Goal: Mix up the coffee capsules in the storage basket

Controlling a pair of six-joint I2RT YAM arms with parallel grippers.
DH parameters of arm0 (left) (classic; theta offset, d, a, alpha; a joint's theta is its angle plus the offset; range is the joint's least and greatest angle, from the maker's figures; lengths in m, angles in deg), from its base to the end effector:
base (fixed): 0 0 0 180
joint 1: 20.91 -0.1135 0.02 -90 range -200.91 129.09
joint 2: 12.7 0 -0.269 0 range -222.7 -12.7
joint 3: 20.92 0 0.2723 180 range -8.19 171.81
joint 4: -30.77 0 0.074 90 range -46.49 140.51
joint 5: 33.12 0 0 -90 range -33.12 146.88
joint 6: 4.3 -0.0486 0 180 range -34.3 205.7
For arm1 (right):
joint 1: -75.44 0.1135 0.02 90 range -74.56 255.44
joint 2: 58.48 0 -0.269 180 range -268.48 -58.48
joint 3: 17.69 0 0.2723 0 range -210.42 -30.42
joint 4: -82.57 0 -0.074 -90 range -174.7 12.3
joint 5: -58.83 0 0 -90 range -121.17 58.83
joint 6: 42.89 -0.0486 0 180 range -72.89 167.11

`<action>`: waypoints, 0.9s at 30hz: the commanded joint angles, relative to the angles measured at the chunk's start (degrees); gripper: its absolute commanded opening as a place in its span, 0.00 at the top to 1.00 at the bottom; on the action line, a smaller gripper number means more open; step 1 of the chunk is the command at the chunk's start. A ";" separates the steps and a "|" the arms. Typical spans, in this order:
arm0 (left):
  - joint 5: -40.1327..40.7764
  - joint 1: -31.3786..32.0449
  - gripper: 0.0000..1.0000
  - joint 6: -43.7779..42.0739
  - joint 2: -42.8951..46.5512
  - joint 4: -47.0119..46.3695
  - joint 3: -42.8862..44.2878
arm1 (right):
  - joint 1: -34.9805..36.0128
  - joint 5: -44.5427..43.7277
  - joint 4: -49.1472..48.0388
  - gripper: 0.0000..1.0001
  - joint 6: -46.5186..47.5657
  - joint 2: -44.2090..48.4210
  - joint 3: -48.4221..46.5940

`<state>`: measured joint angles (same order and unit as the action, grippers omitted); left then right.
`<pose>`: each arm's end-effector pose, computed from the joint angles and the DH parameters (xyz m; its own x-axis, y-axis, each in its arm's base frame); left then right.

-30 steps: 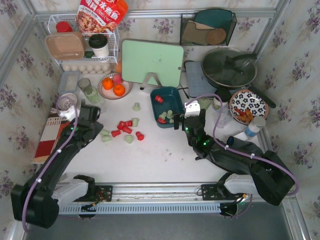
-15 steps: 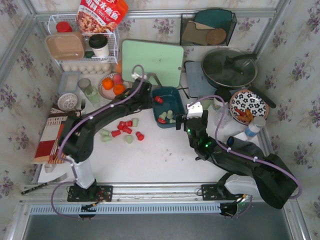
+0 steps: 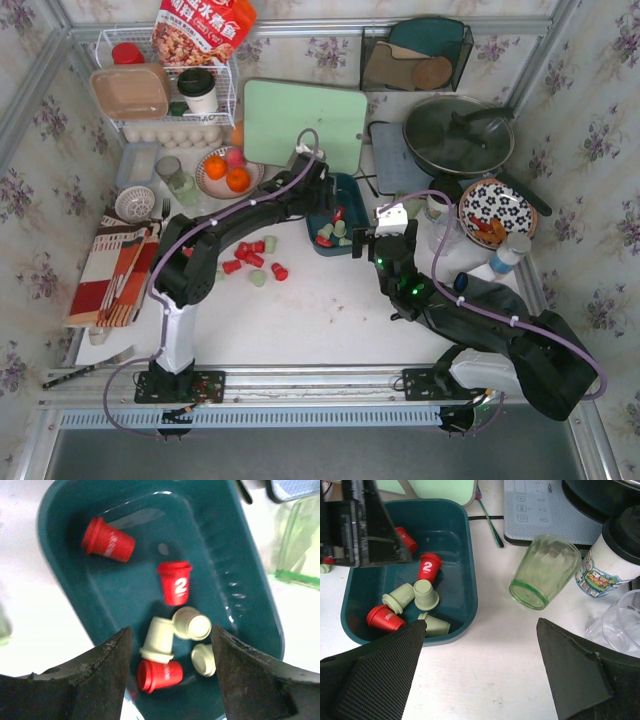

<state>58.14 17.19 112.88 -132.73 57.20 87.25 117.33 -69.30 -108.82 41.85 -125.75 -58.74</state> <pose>0.4078 -0.3184 0.2145 -0.7094 -0.0241 -0.7044 0.3139 0.8840 -0.3464 0.2202 0.1572 0.2126 -0.1972 -0.0800 -0.9771 -0.0631 0.9956 -0.0687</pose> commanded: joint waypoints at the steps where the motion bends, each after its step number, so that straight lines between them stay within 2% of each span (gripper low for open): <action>1: 4.55 -0.27 0.32 -1.74 4.56 -0.62 -3.31 | -0.01 -0.19 -2.00 0.00 -0.28 0.20 0.10; 7: 12.45 -1.62 0.33 -4.21 18.63 4.13 -10.65 | 0.00 0.19 -1.74 0.00 -0.50 -0.14 -0.07; 13: 14.85 -8.50 0.33 -3.16 33.39 13.84 -22.43 | -0.01 1.21 -1.67 0.00 -1.02 -0.23 -0.23; 20: 18.51 -20.64 0.39 8.45 46.23 23.02 -36.60 | 0.03 2.24 -1.64 0.00 -1.68 -0.50 -0.25; 23: 19.24 -26.45 0.40 14.89 48.52 23.67 -41.89 | 0.02 2.60 -1.64 0.00 -1.86 -0.50 -0.28; 27: 22.45 -30.69 0.42 24.56 47.20 24.99 -44.92 | -0.01 2.62 -1.53 0.00 -1.86 -0.41 -0.30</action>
<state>76.69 -10.85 125.62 -84.44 79.49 43.88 117.33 -66.92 -108.80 40.32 -126.27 -58.74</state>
